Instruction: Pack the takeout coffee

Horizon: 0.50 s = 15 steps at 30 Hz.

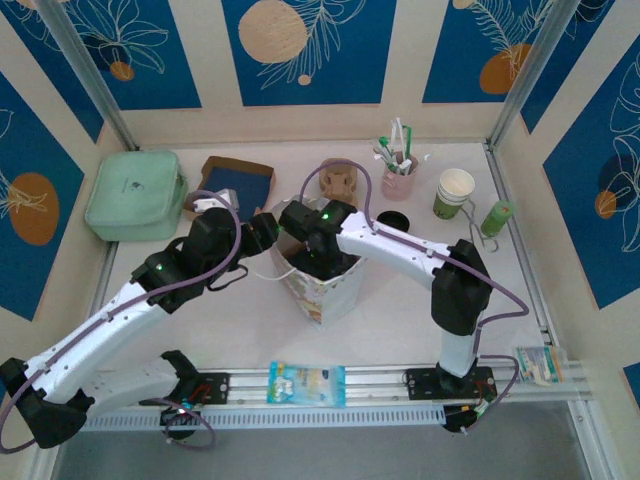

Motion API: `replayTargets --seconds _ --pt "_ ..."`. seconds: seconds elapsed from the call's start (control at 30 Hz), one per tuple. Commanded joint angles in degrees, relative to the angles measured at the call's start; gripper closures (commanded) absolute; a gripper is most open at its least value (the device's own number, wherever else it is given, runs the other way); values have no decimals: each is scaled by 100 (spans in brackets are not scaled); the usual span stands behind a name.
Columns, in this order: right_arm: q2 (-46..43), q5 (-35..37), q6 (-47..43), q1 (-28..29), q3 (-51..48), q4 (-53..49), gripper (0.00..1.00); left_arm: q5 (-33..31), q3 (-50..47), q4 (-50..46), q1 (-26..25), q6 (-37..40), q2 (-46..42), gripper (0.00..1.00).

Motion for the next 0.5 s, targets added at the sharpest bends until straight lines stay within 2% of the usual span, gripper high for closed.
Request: replayTargets --seconds 0.0,0.47 --pt "-239 63 -77 27 301 -199 1 -36 117 -206 -49 163 -58 24" --pt "-204 132 -126 130 804 -588 1 -32 119 -215 -46 196 -102 18"
